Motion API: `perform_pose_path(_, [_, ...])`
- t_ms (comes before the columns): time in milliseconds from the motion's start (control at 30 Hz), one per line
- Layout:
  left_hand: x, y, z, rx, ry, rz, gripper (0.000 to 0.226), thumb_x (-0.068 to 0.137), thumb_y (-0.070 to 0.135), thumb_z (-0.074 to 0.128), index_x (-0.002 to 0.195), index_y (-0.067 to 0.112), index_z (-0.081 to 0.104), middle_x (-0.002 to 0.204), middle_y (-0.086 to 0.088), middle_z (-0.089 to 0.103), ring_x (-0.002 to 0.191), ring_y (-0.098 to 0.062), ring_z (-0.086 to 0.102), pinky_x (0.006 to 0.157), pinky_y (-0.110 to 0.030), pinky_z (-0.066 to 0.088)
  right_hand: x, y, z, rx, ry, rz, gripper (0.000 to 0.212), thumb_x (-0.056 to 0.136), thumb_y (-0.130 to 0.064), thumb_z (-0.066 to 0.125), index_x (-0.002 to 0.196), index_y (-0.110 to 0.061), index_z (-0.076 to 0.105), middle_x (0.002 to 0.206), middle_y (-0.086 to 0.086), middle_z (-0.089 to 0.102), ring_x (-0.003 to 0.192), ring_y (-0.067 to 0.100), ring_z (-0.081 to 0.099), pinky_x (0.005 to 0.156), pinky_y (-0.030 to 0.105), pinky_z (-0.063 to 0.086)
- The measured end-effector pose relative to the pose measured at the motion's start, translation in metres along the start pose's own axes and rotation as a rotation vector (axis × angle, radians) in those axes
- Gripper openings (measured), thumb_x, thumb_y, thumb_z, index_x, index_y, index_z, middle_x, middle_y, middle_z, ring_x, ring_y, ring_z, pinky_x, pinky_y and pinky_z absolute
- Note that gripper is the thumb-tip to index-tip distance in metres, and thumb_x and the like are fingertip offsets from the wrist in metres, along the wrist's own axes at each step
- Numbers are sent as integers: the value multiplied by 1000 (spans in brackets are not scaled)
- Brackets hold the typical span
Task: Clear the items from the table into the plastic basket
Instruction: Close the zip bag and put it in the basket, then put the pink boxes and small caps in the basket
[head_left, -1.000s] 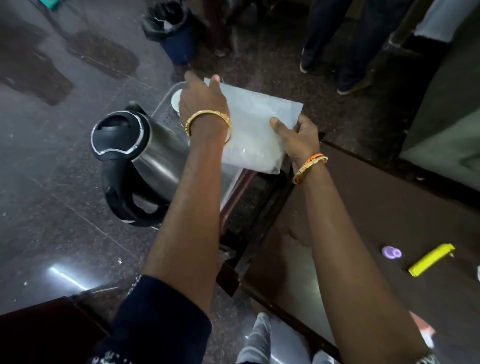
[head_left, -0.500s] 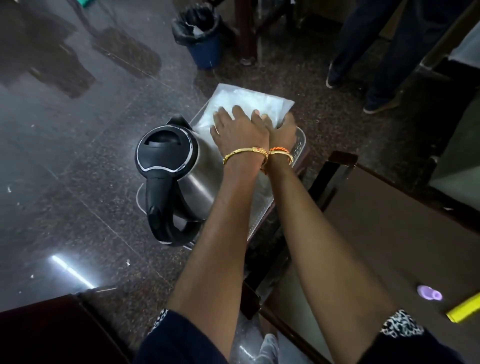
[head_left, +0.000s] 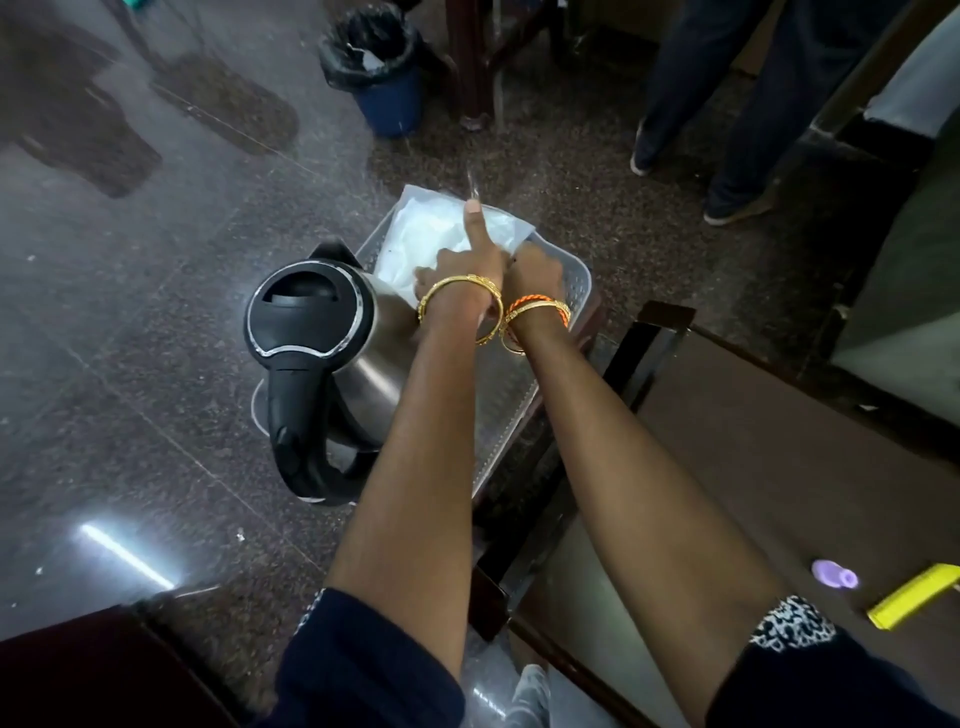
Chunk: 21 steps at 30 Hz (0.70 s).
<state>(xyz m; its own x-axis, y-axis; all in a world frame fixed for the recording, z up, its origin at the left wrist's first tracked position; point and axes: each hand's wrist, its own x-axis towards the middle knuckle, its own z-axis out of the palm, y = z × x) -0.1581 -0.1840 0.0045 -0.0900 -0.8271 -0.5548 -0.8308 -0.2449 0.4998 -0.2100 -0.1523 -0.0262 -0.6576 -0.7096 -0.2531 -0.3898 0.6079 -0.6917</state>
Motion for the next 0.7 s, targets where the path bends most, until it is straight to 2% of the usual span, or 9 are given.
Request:
perform_pose_path(100, [2, -2, 2, -15, -6, -9, 94, 86, 68, -4, 130, 3, 49, 140, -20, 46, 135, -38, 33, 114, -53, 20, -8, 9, -11, 88, 16, 4, 24, 91, -33, 52, 90, -10, 59, 99, 15, 67, 95, 29, 60, 85, 35, 46])
perform_pose_path(133, [2, -2, 4, -16, -9, -15, 92, 87, 66, -4, 131, 2, 47, 142, -20, 43, 137, -38, 29, 115, -53, 18, -10, 14, -14, 134, 48, 7, 19, 90, -34, 55, 89, -16, 60, 98, 14, 68, 94, 28, 60, 80, 31, 45])
perform_pose_path(200, [-1, -1, 4, -17, 19, -46, 87, 89, 63, 0, 137, 1, 38, 150, -21, 30, 141, -37, 19, 117, -53, 11, -16, 26, -18, 213, 108, 45, 25, 88, -33, 57, 92, -10, 66, 98, 14, 70, 93, 29, 64, 77, 25, 46])
perform_pose_path(267, [-9, -1, 8, -20, 81, -67, 77, 92, 61, 10, 143, 5, 26, 155, -23, 12, 143, -37, 13, 116, -52, 9, -20, 39, -23, 302, 123, 92, 25, 87, -27, 54, 90, -5, 66, 95, 20, 70, 88, 36, 65, 81, 41, 55])
perform_pose_path(333, [-27, -1, 19, 25, 192, 9, 67, 93, 53, 26, 142, 7, 24, 155, -24, 5, 139, -38, 19, 112, -51, 21, -26, 50, -30, 385, 154, 72, 23, 86, -22, 53, 85, -2, 65, 89, 22, 70, 82, 37, 66, 76, 47, 56])
perform_pose_path(433, [-63, -6, 44, 7, 457, 309, 46, 89, 31, 46, 127, 7, 43, 143, -21, 29, 123, -37, 38, 95, -42, 38, -48, 61, -40, 449, 367, -77, 21, 88, -22, 57, 76, -7, 65, 67, 8, 68, 61, 14, 60, 62, 28, 49])
perform_pose_path(500, [-86, -11, 62, -148, 533, 499, 31, 85, 18, 49, 113, 4, 54, 123, -21, 49, 106, -34, 51, 83, -31, 38, -68, 72, -50, 521, 583, -125, 25, 88, -26, 56, 72, -9, 63, 56, 3, 60, 51, 8, 49, 52, 26, 42])
perform_pose_path(600, [-121, -17, 93, -387, 435, 637, 20, 87, 13, 47, 103, 3, 55, 95, -14, 64, 83, -21, 59, 69, -19, 39, -95, 106, -68, 543, 813, -86, 36, 90, -29, 51, 61, -9, 53, 48, 5, 52, 42, 14, 43, 42, 31, 38])
perform_pose_path(700, [-166, -36, 138, -365, 284, 728, 19, 89, 13, 47, 105, 2, 49, 88, 0, 56, 74, -6, 51, 66, -12, 35, -130, 154, -84, 441, 904, -71, 38, 91, -23, 50, 57, -8, 47, 44, 6, 46, 38, 16, 39, 36, 35, 34])
